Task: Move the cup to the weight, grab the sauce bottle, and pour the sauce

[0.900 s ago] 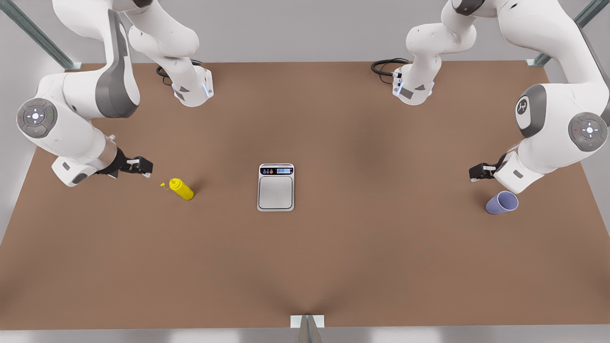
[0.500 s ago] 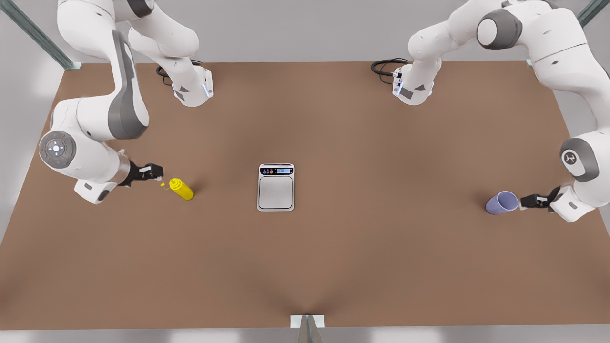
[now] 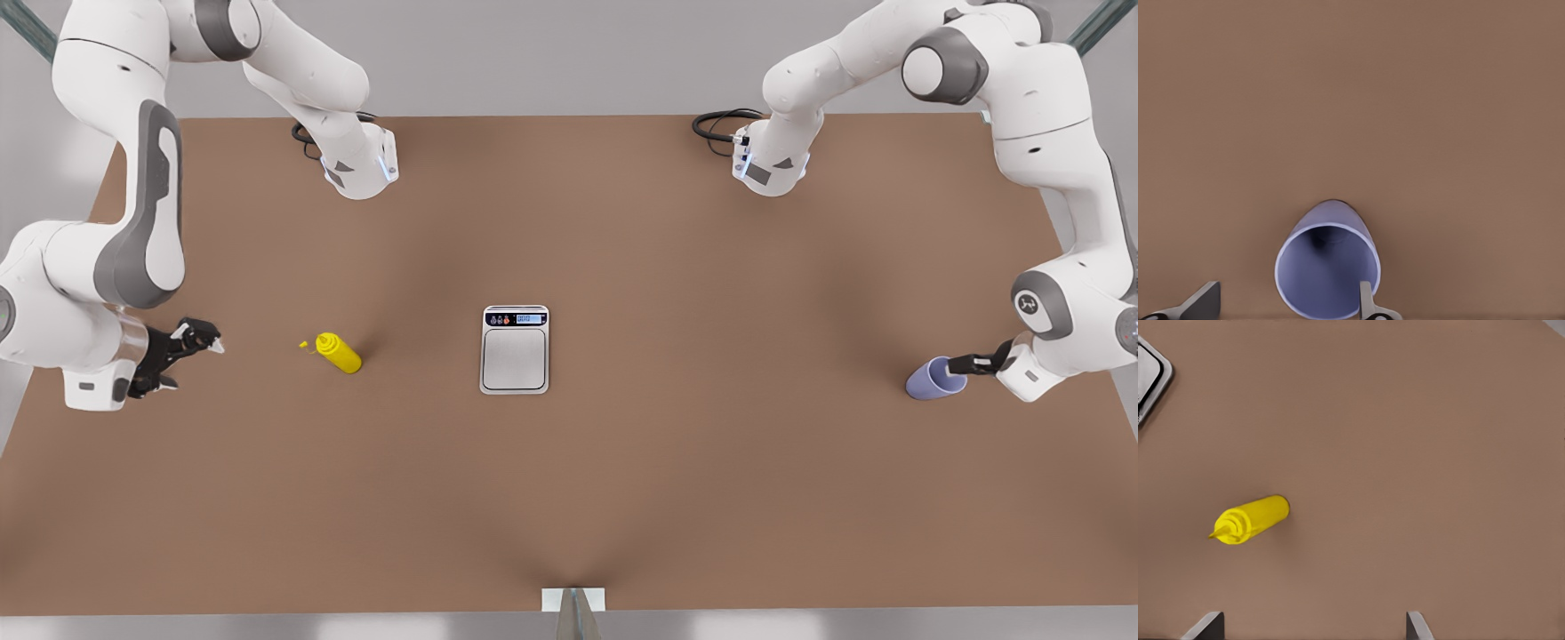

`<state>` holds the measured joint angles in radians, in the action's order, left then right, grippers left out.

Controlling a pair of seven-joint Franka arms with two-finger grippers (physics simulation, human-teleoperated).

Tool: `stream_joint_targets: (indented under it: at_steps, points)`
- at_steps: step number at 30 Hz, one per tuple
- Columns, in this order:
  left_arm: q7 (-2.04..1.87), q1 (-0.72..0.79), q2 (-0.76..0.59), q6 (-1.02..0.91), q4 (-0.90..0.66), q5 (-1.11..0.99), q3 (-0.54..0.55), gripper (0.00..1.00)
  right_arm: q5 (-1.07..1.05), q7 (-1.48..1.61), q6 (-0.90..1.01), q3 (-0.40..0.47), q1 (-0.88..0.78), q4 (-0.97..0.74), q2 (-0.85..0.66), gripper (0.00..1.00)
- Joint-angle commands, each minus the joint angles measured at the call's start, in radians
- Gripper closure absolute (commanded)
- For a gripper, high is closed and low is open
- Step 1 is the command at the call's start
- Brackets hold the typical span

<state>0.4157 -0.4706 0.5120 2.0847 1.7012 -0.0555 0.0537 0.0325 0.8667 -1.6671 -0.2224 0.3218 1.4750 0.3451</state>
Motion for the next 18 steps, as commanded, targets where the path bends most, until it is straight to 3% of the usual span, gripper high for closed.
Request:
stream_joint_targets:
  at_steps: [1, 8, 9, 12, 15, 18]
  points:
    - [0.0, 0.0, 0.0, 0.0, 0.0, -0.001, 0.0, 0.0, -0.019, 0.047, -0.006, 0.0, 0.008, -0.001, 0.006, 0.0]
    - [-0.002, 0.0, 0.034, 0.014, 0.0, -0.001, -0.012, 0.01, -0.197, 0.486, -0.071, 0.001, 0.1, 0.002, 0.092, 0.0]
    - [-0.003, 0.0, 0.034, 0.014, 0.0, -0.003, -0.012, 0.16, -0.241, 0.567, -0.059, 0.001, 0.117, 0.008, 0.098, 0.0]
    - [-0.009, 0.0, 0.046, 0.014, 0.0, -0.003, -0.012, 0.3, -0.387, 0.775, 0.024, 0.001, 0.207, 0.01, 0.161, 0.0]
    - [-0.011, 0.0, 0.069, 0.018, -0.002, -0.003, -0.012, 0.33, -0.559, 1.04, 0.144, 0.001, 0.324, 0.053, 0.285, 0.0]
    - [-0.012, 0.0, 0.092, 0.035, -0.002, -0.001, -0.014, 0.33, -0.583, 1.224, 0.193, 0.001, 0.422, 0.088, 0.324, 0.0]
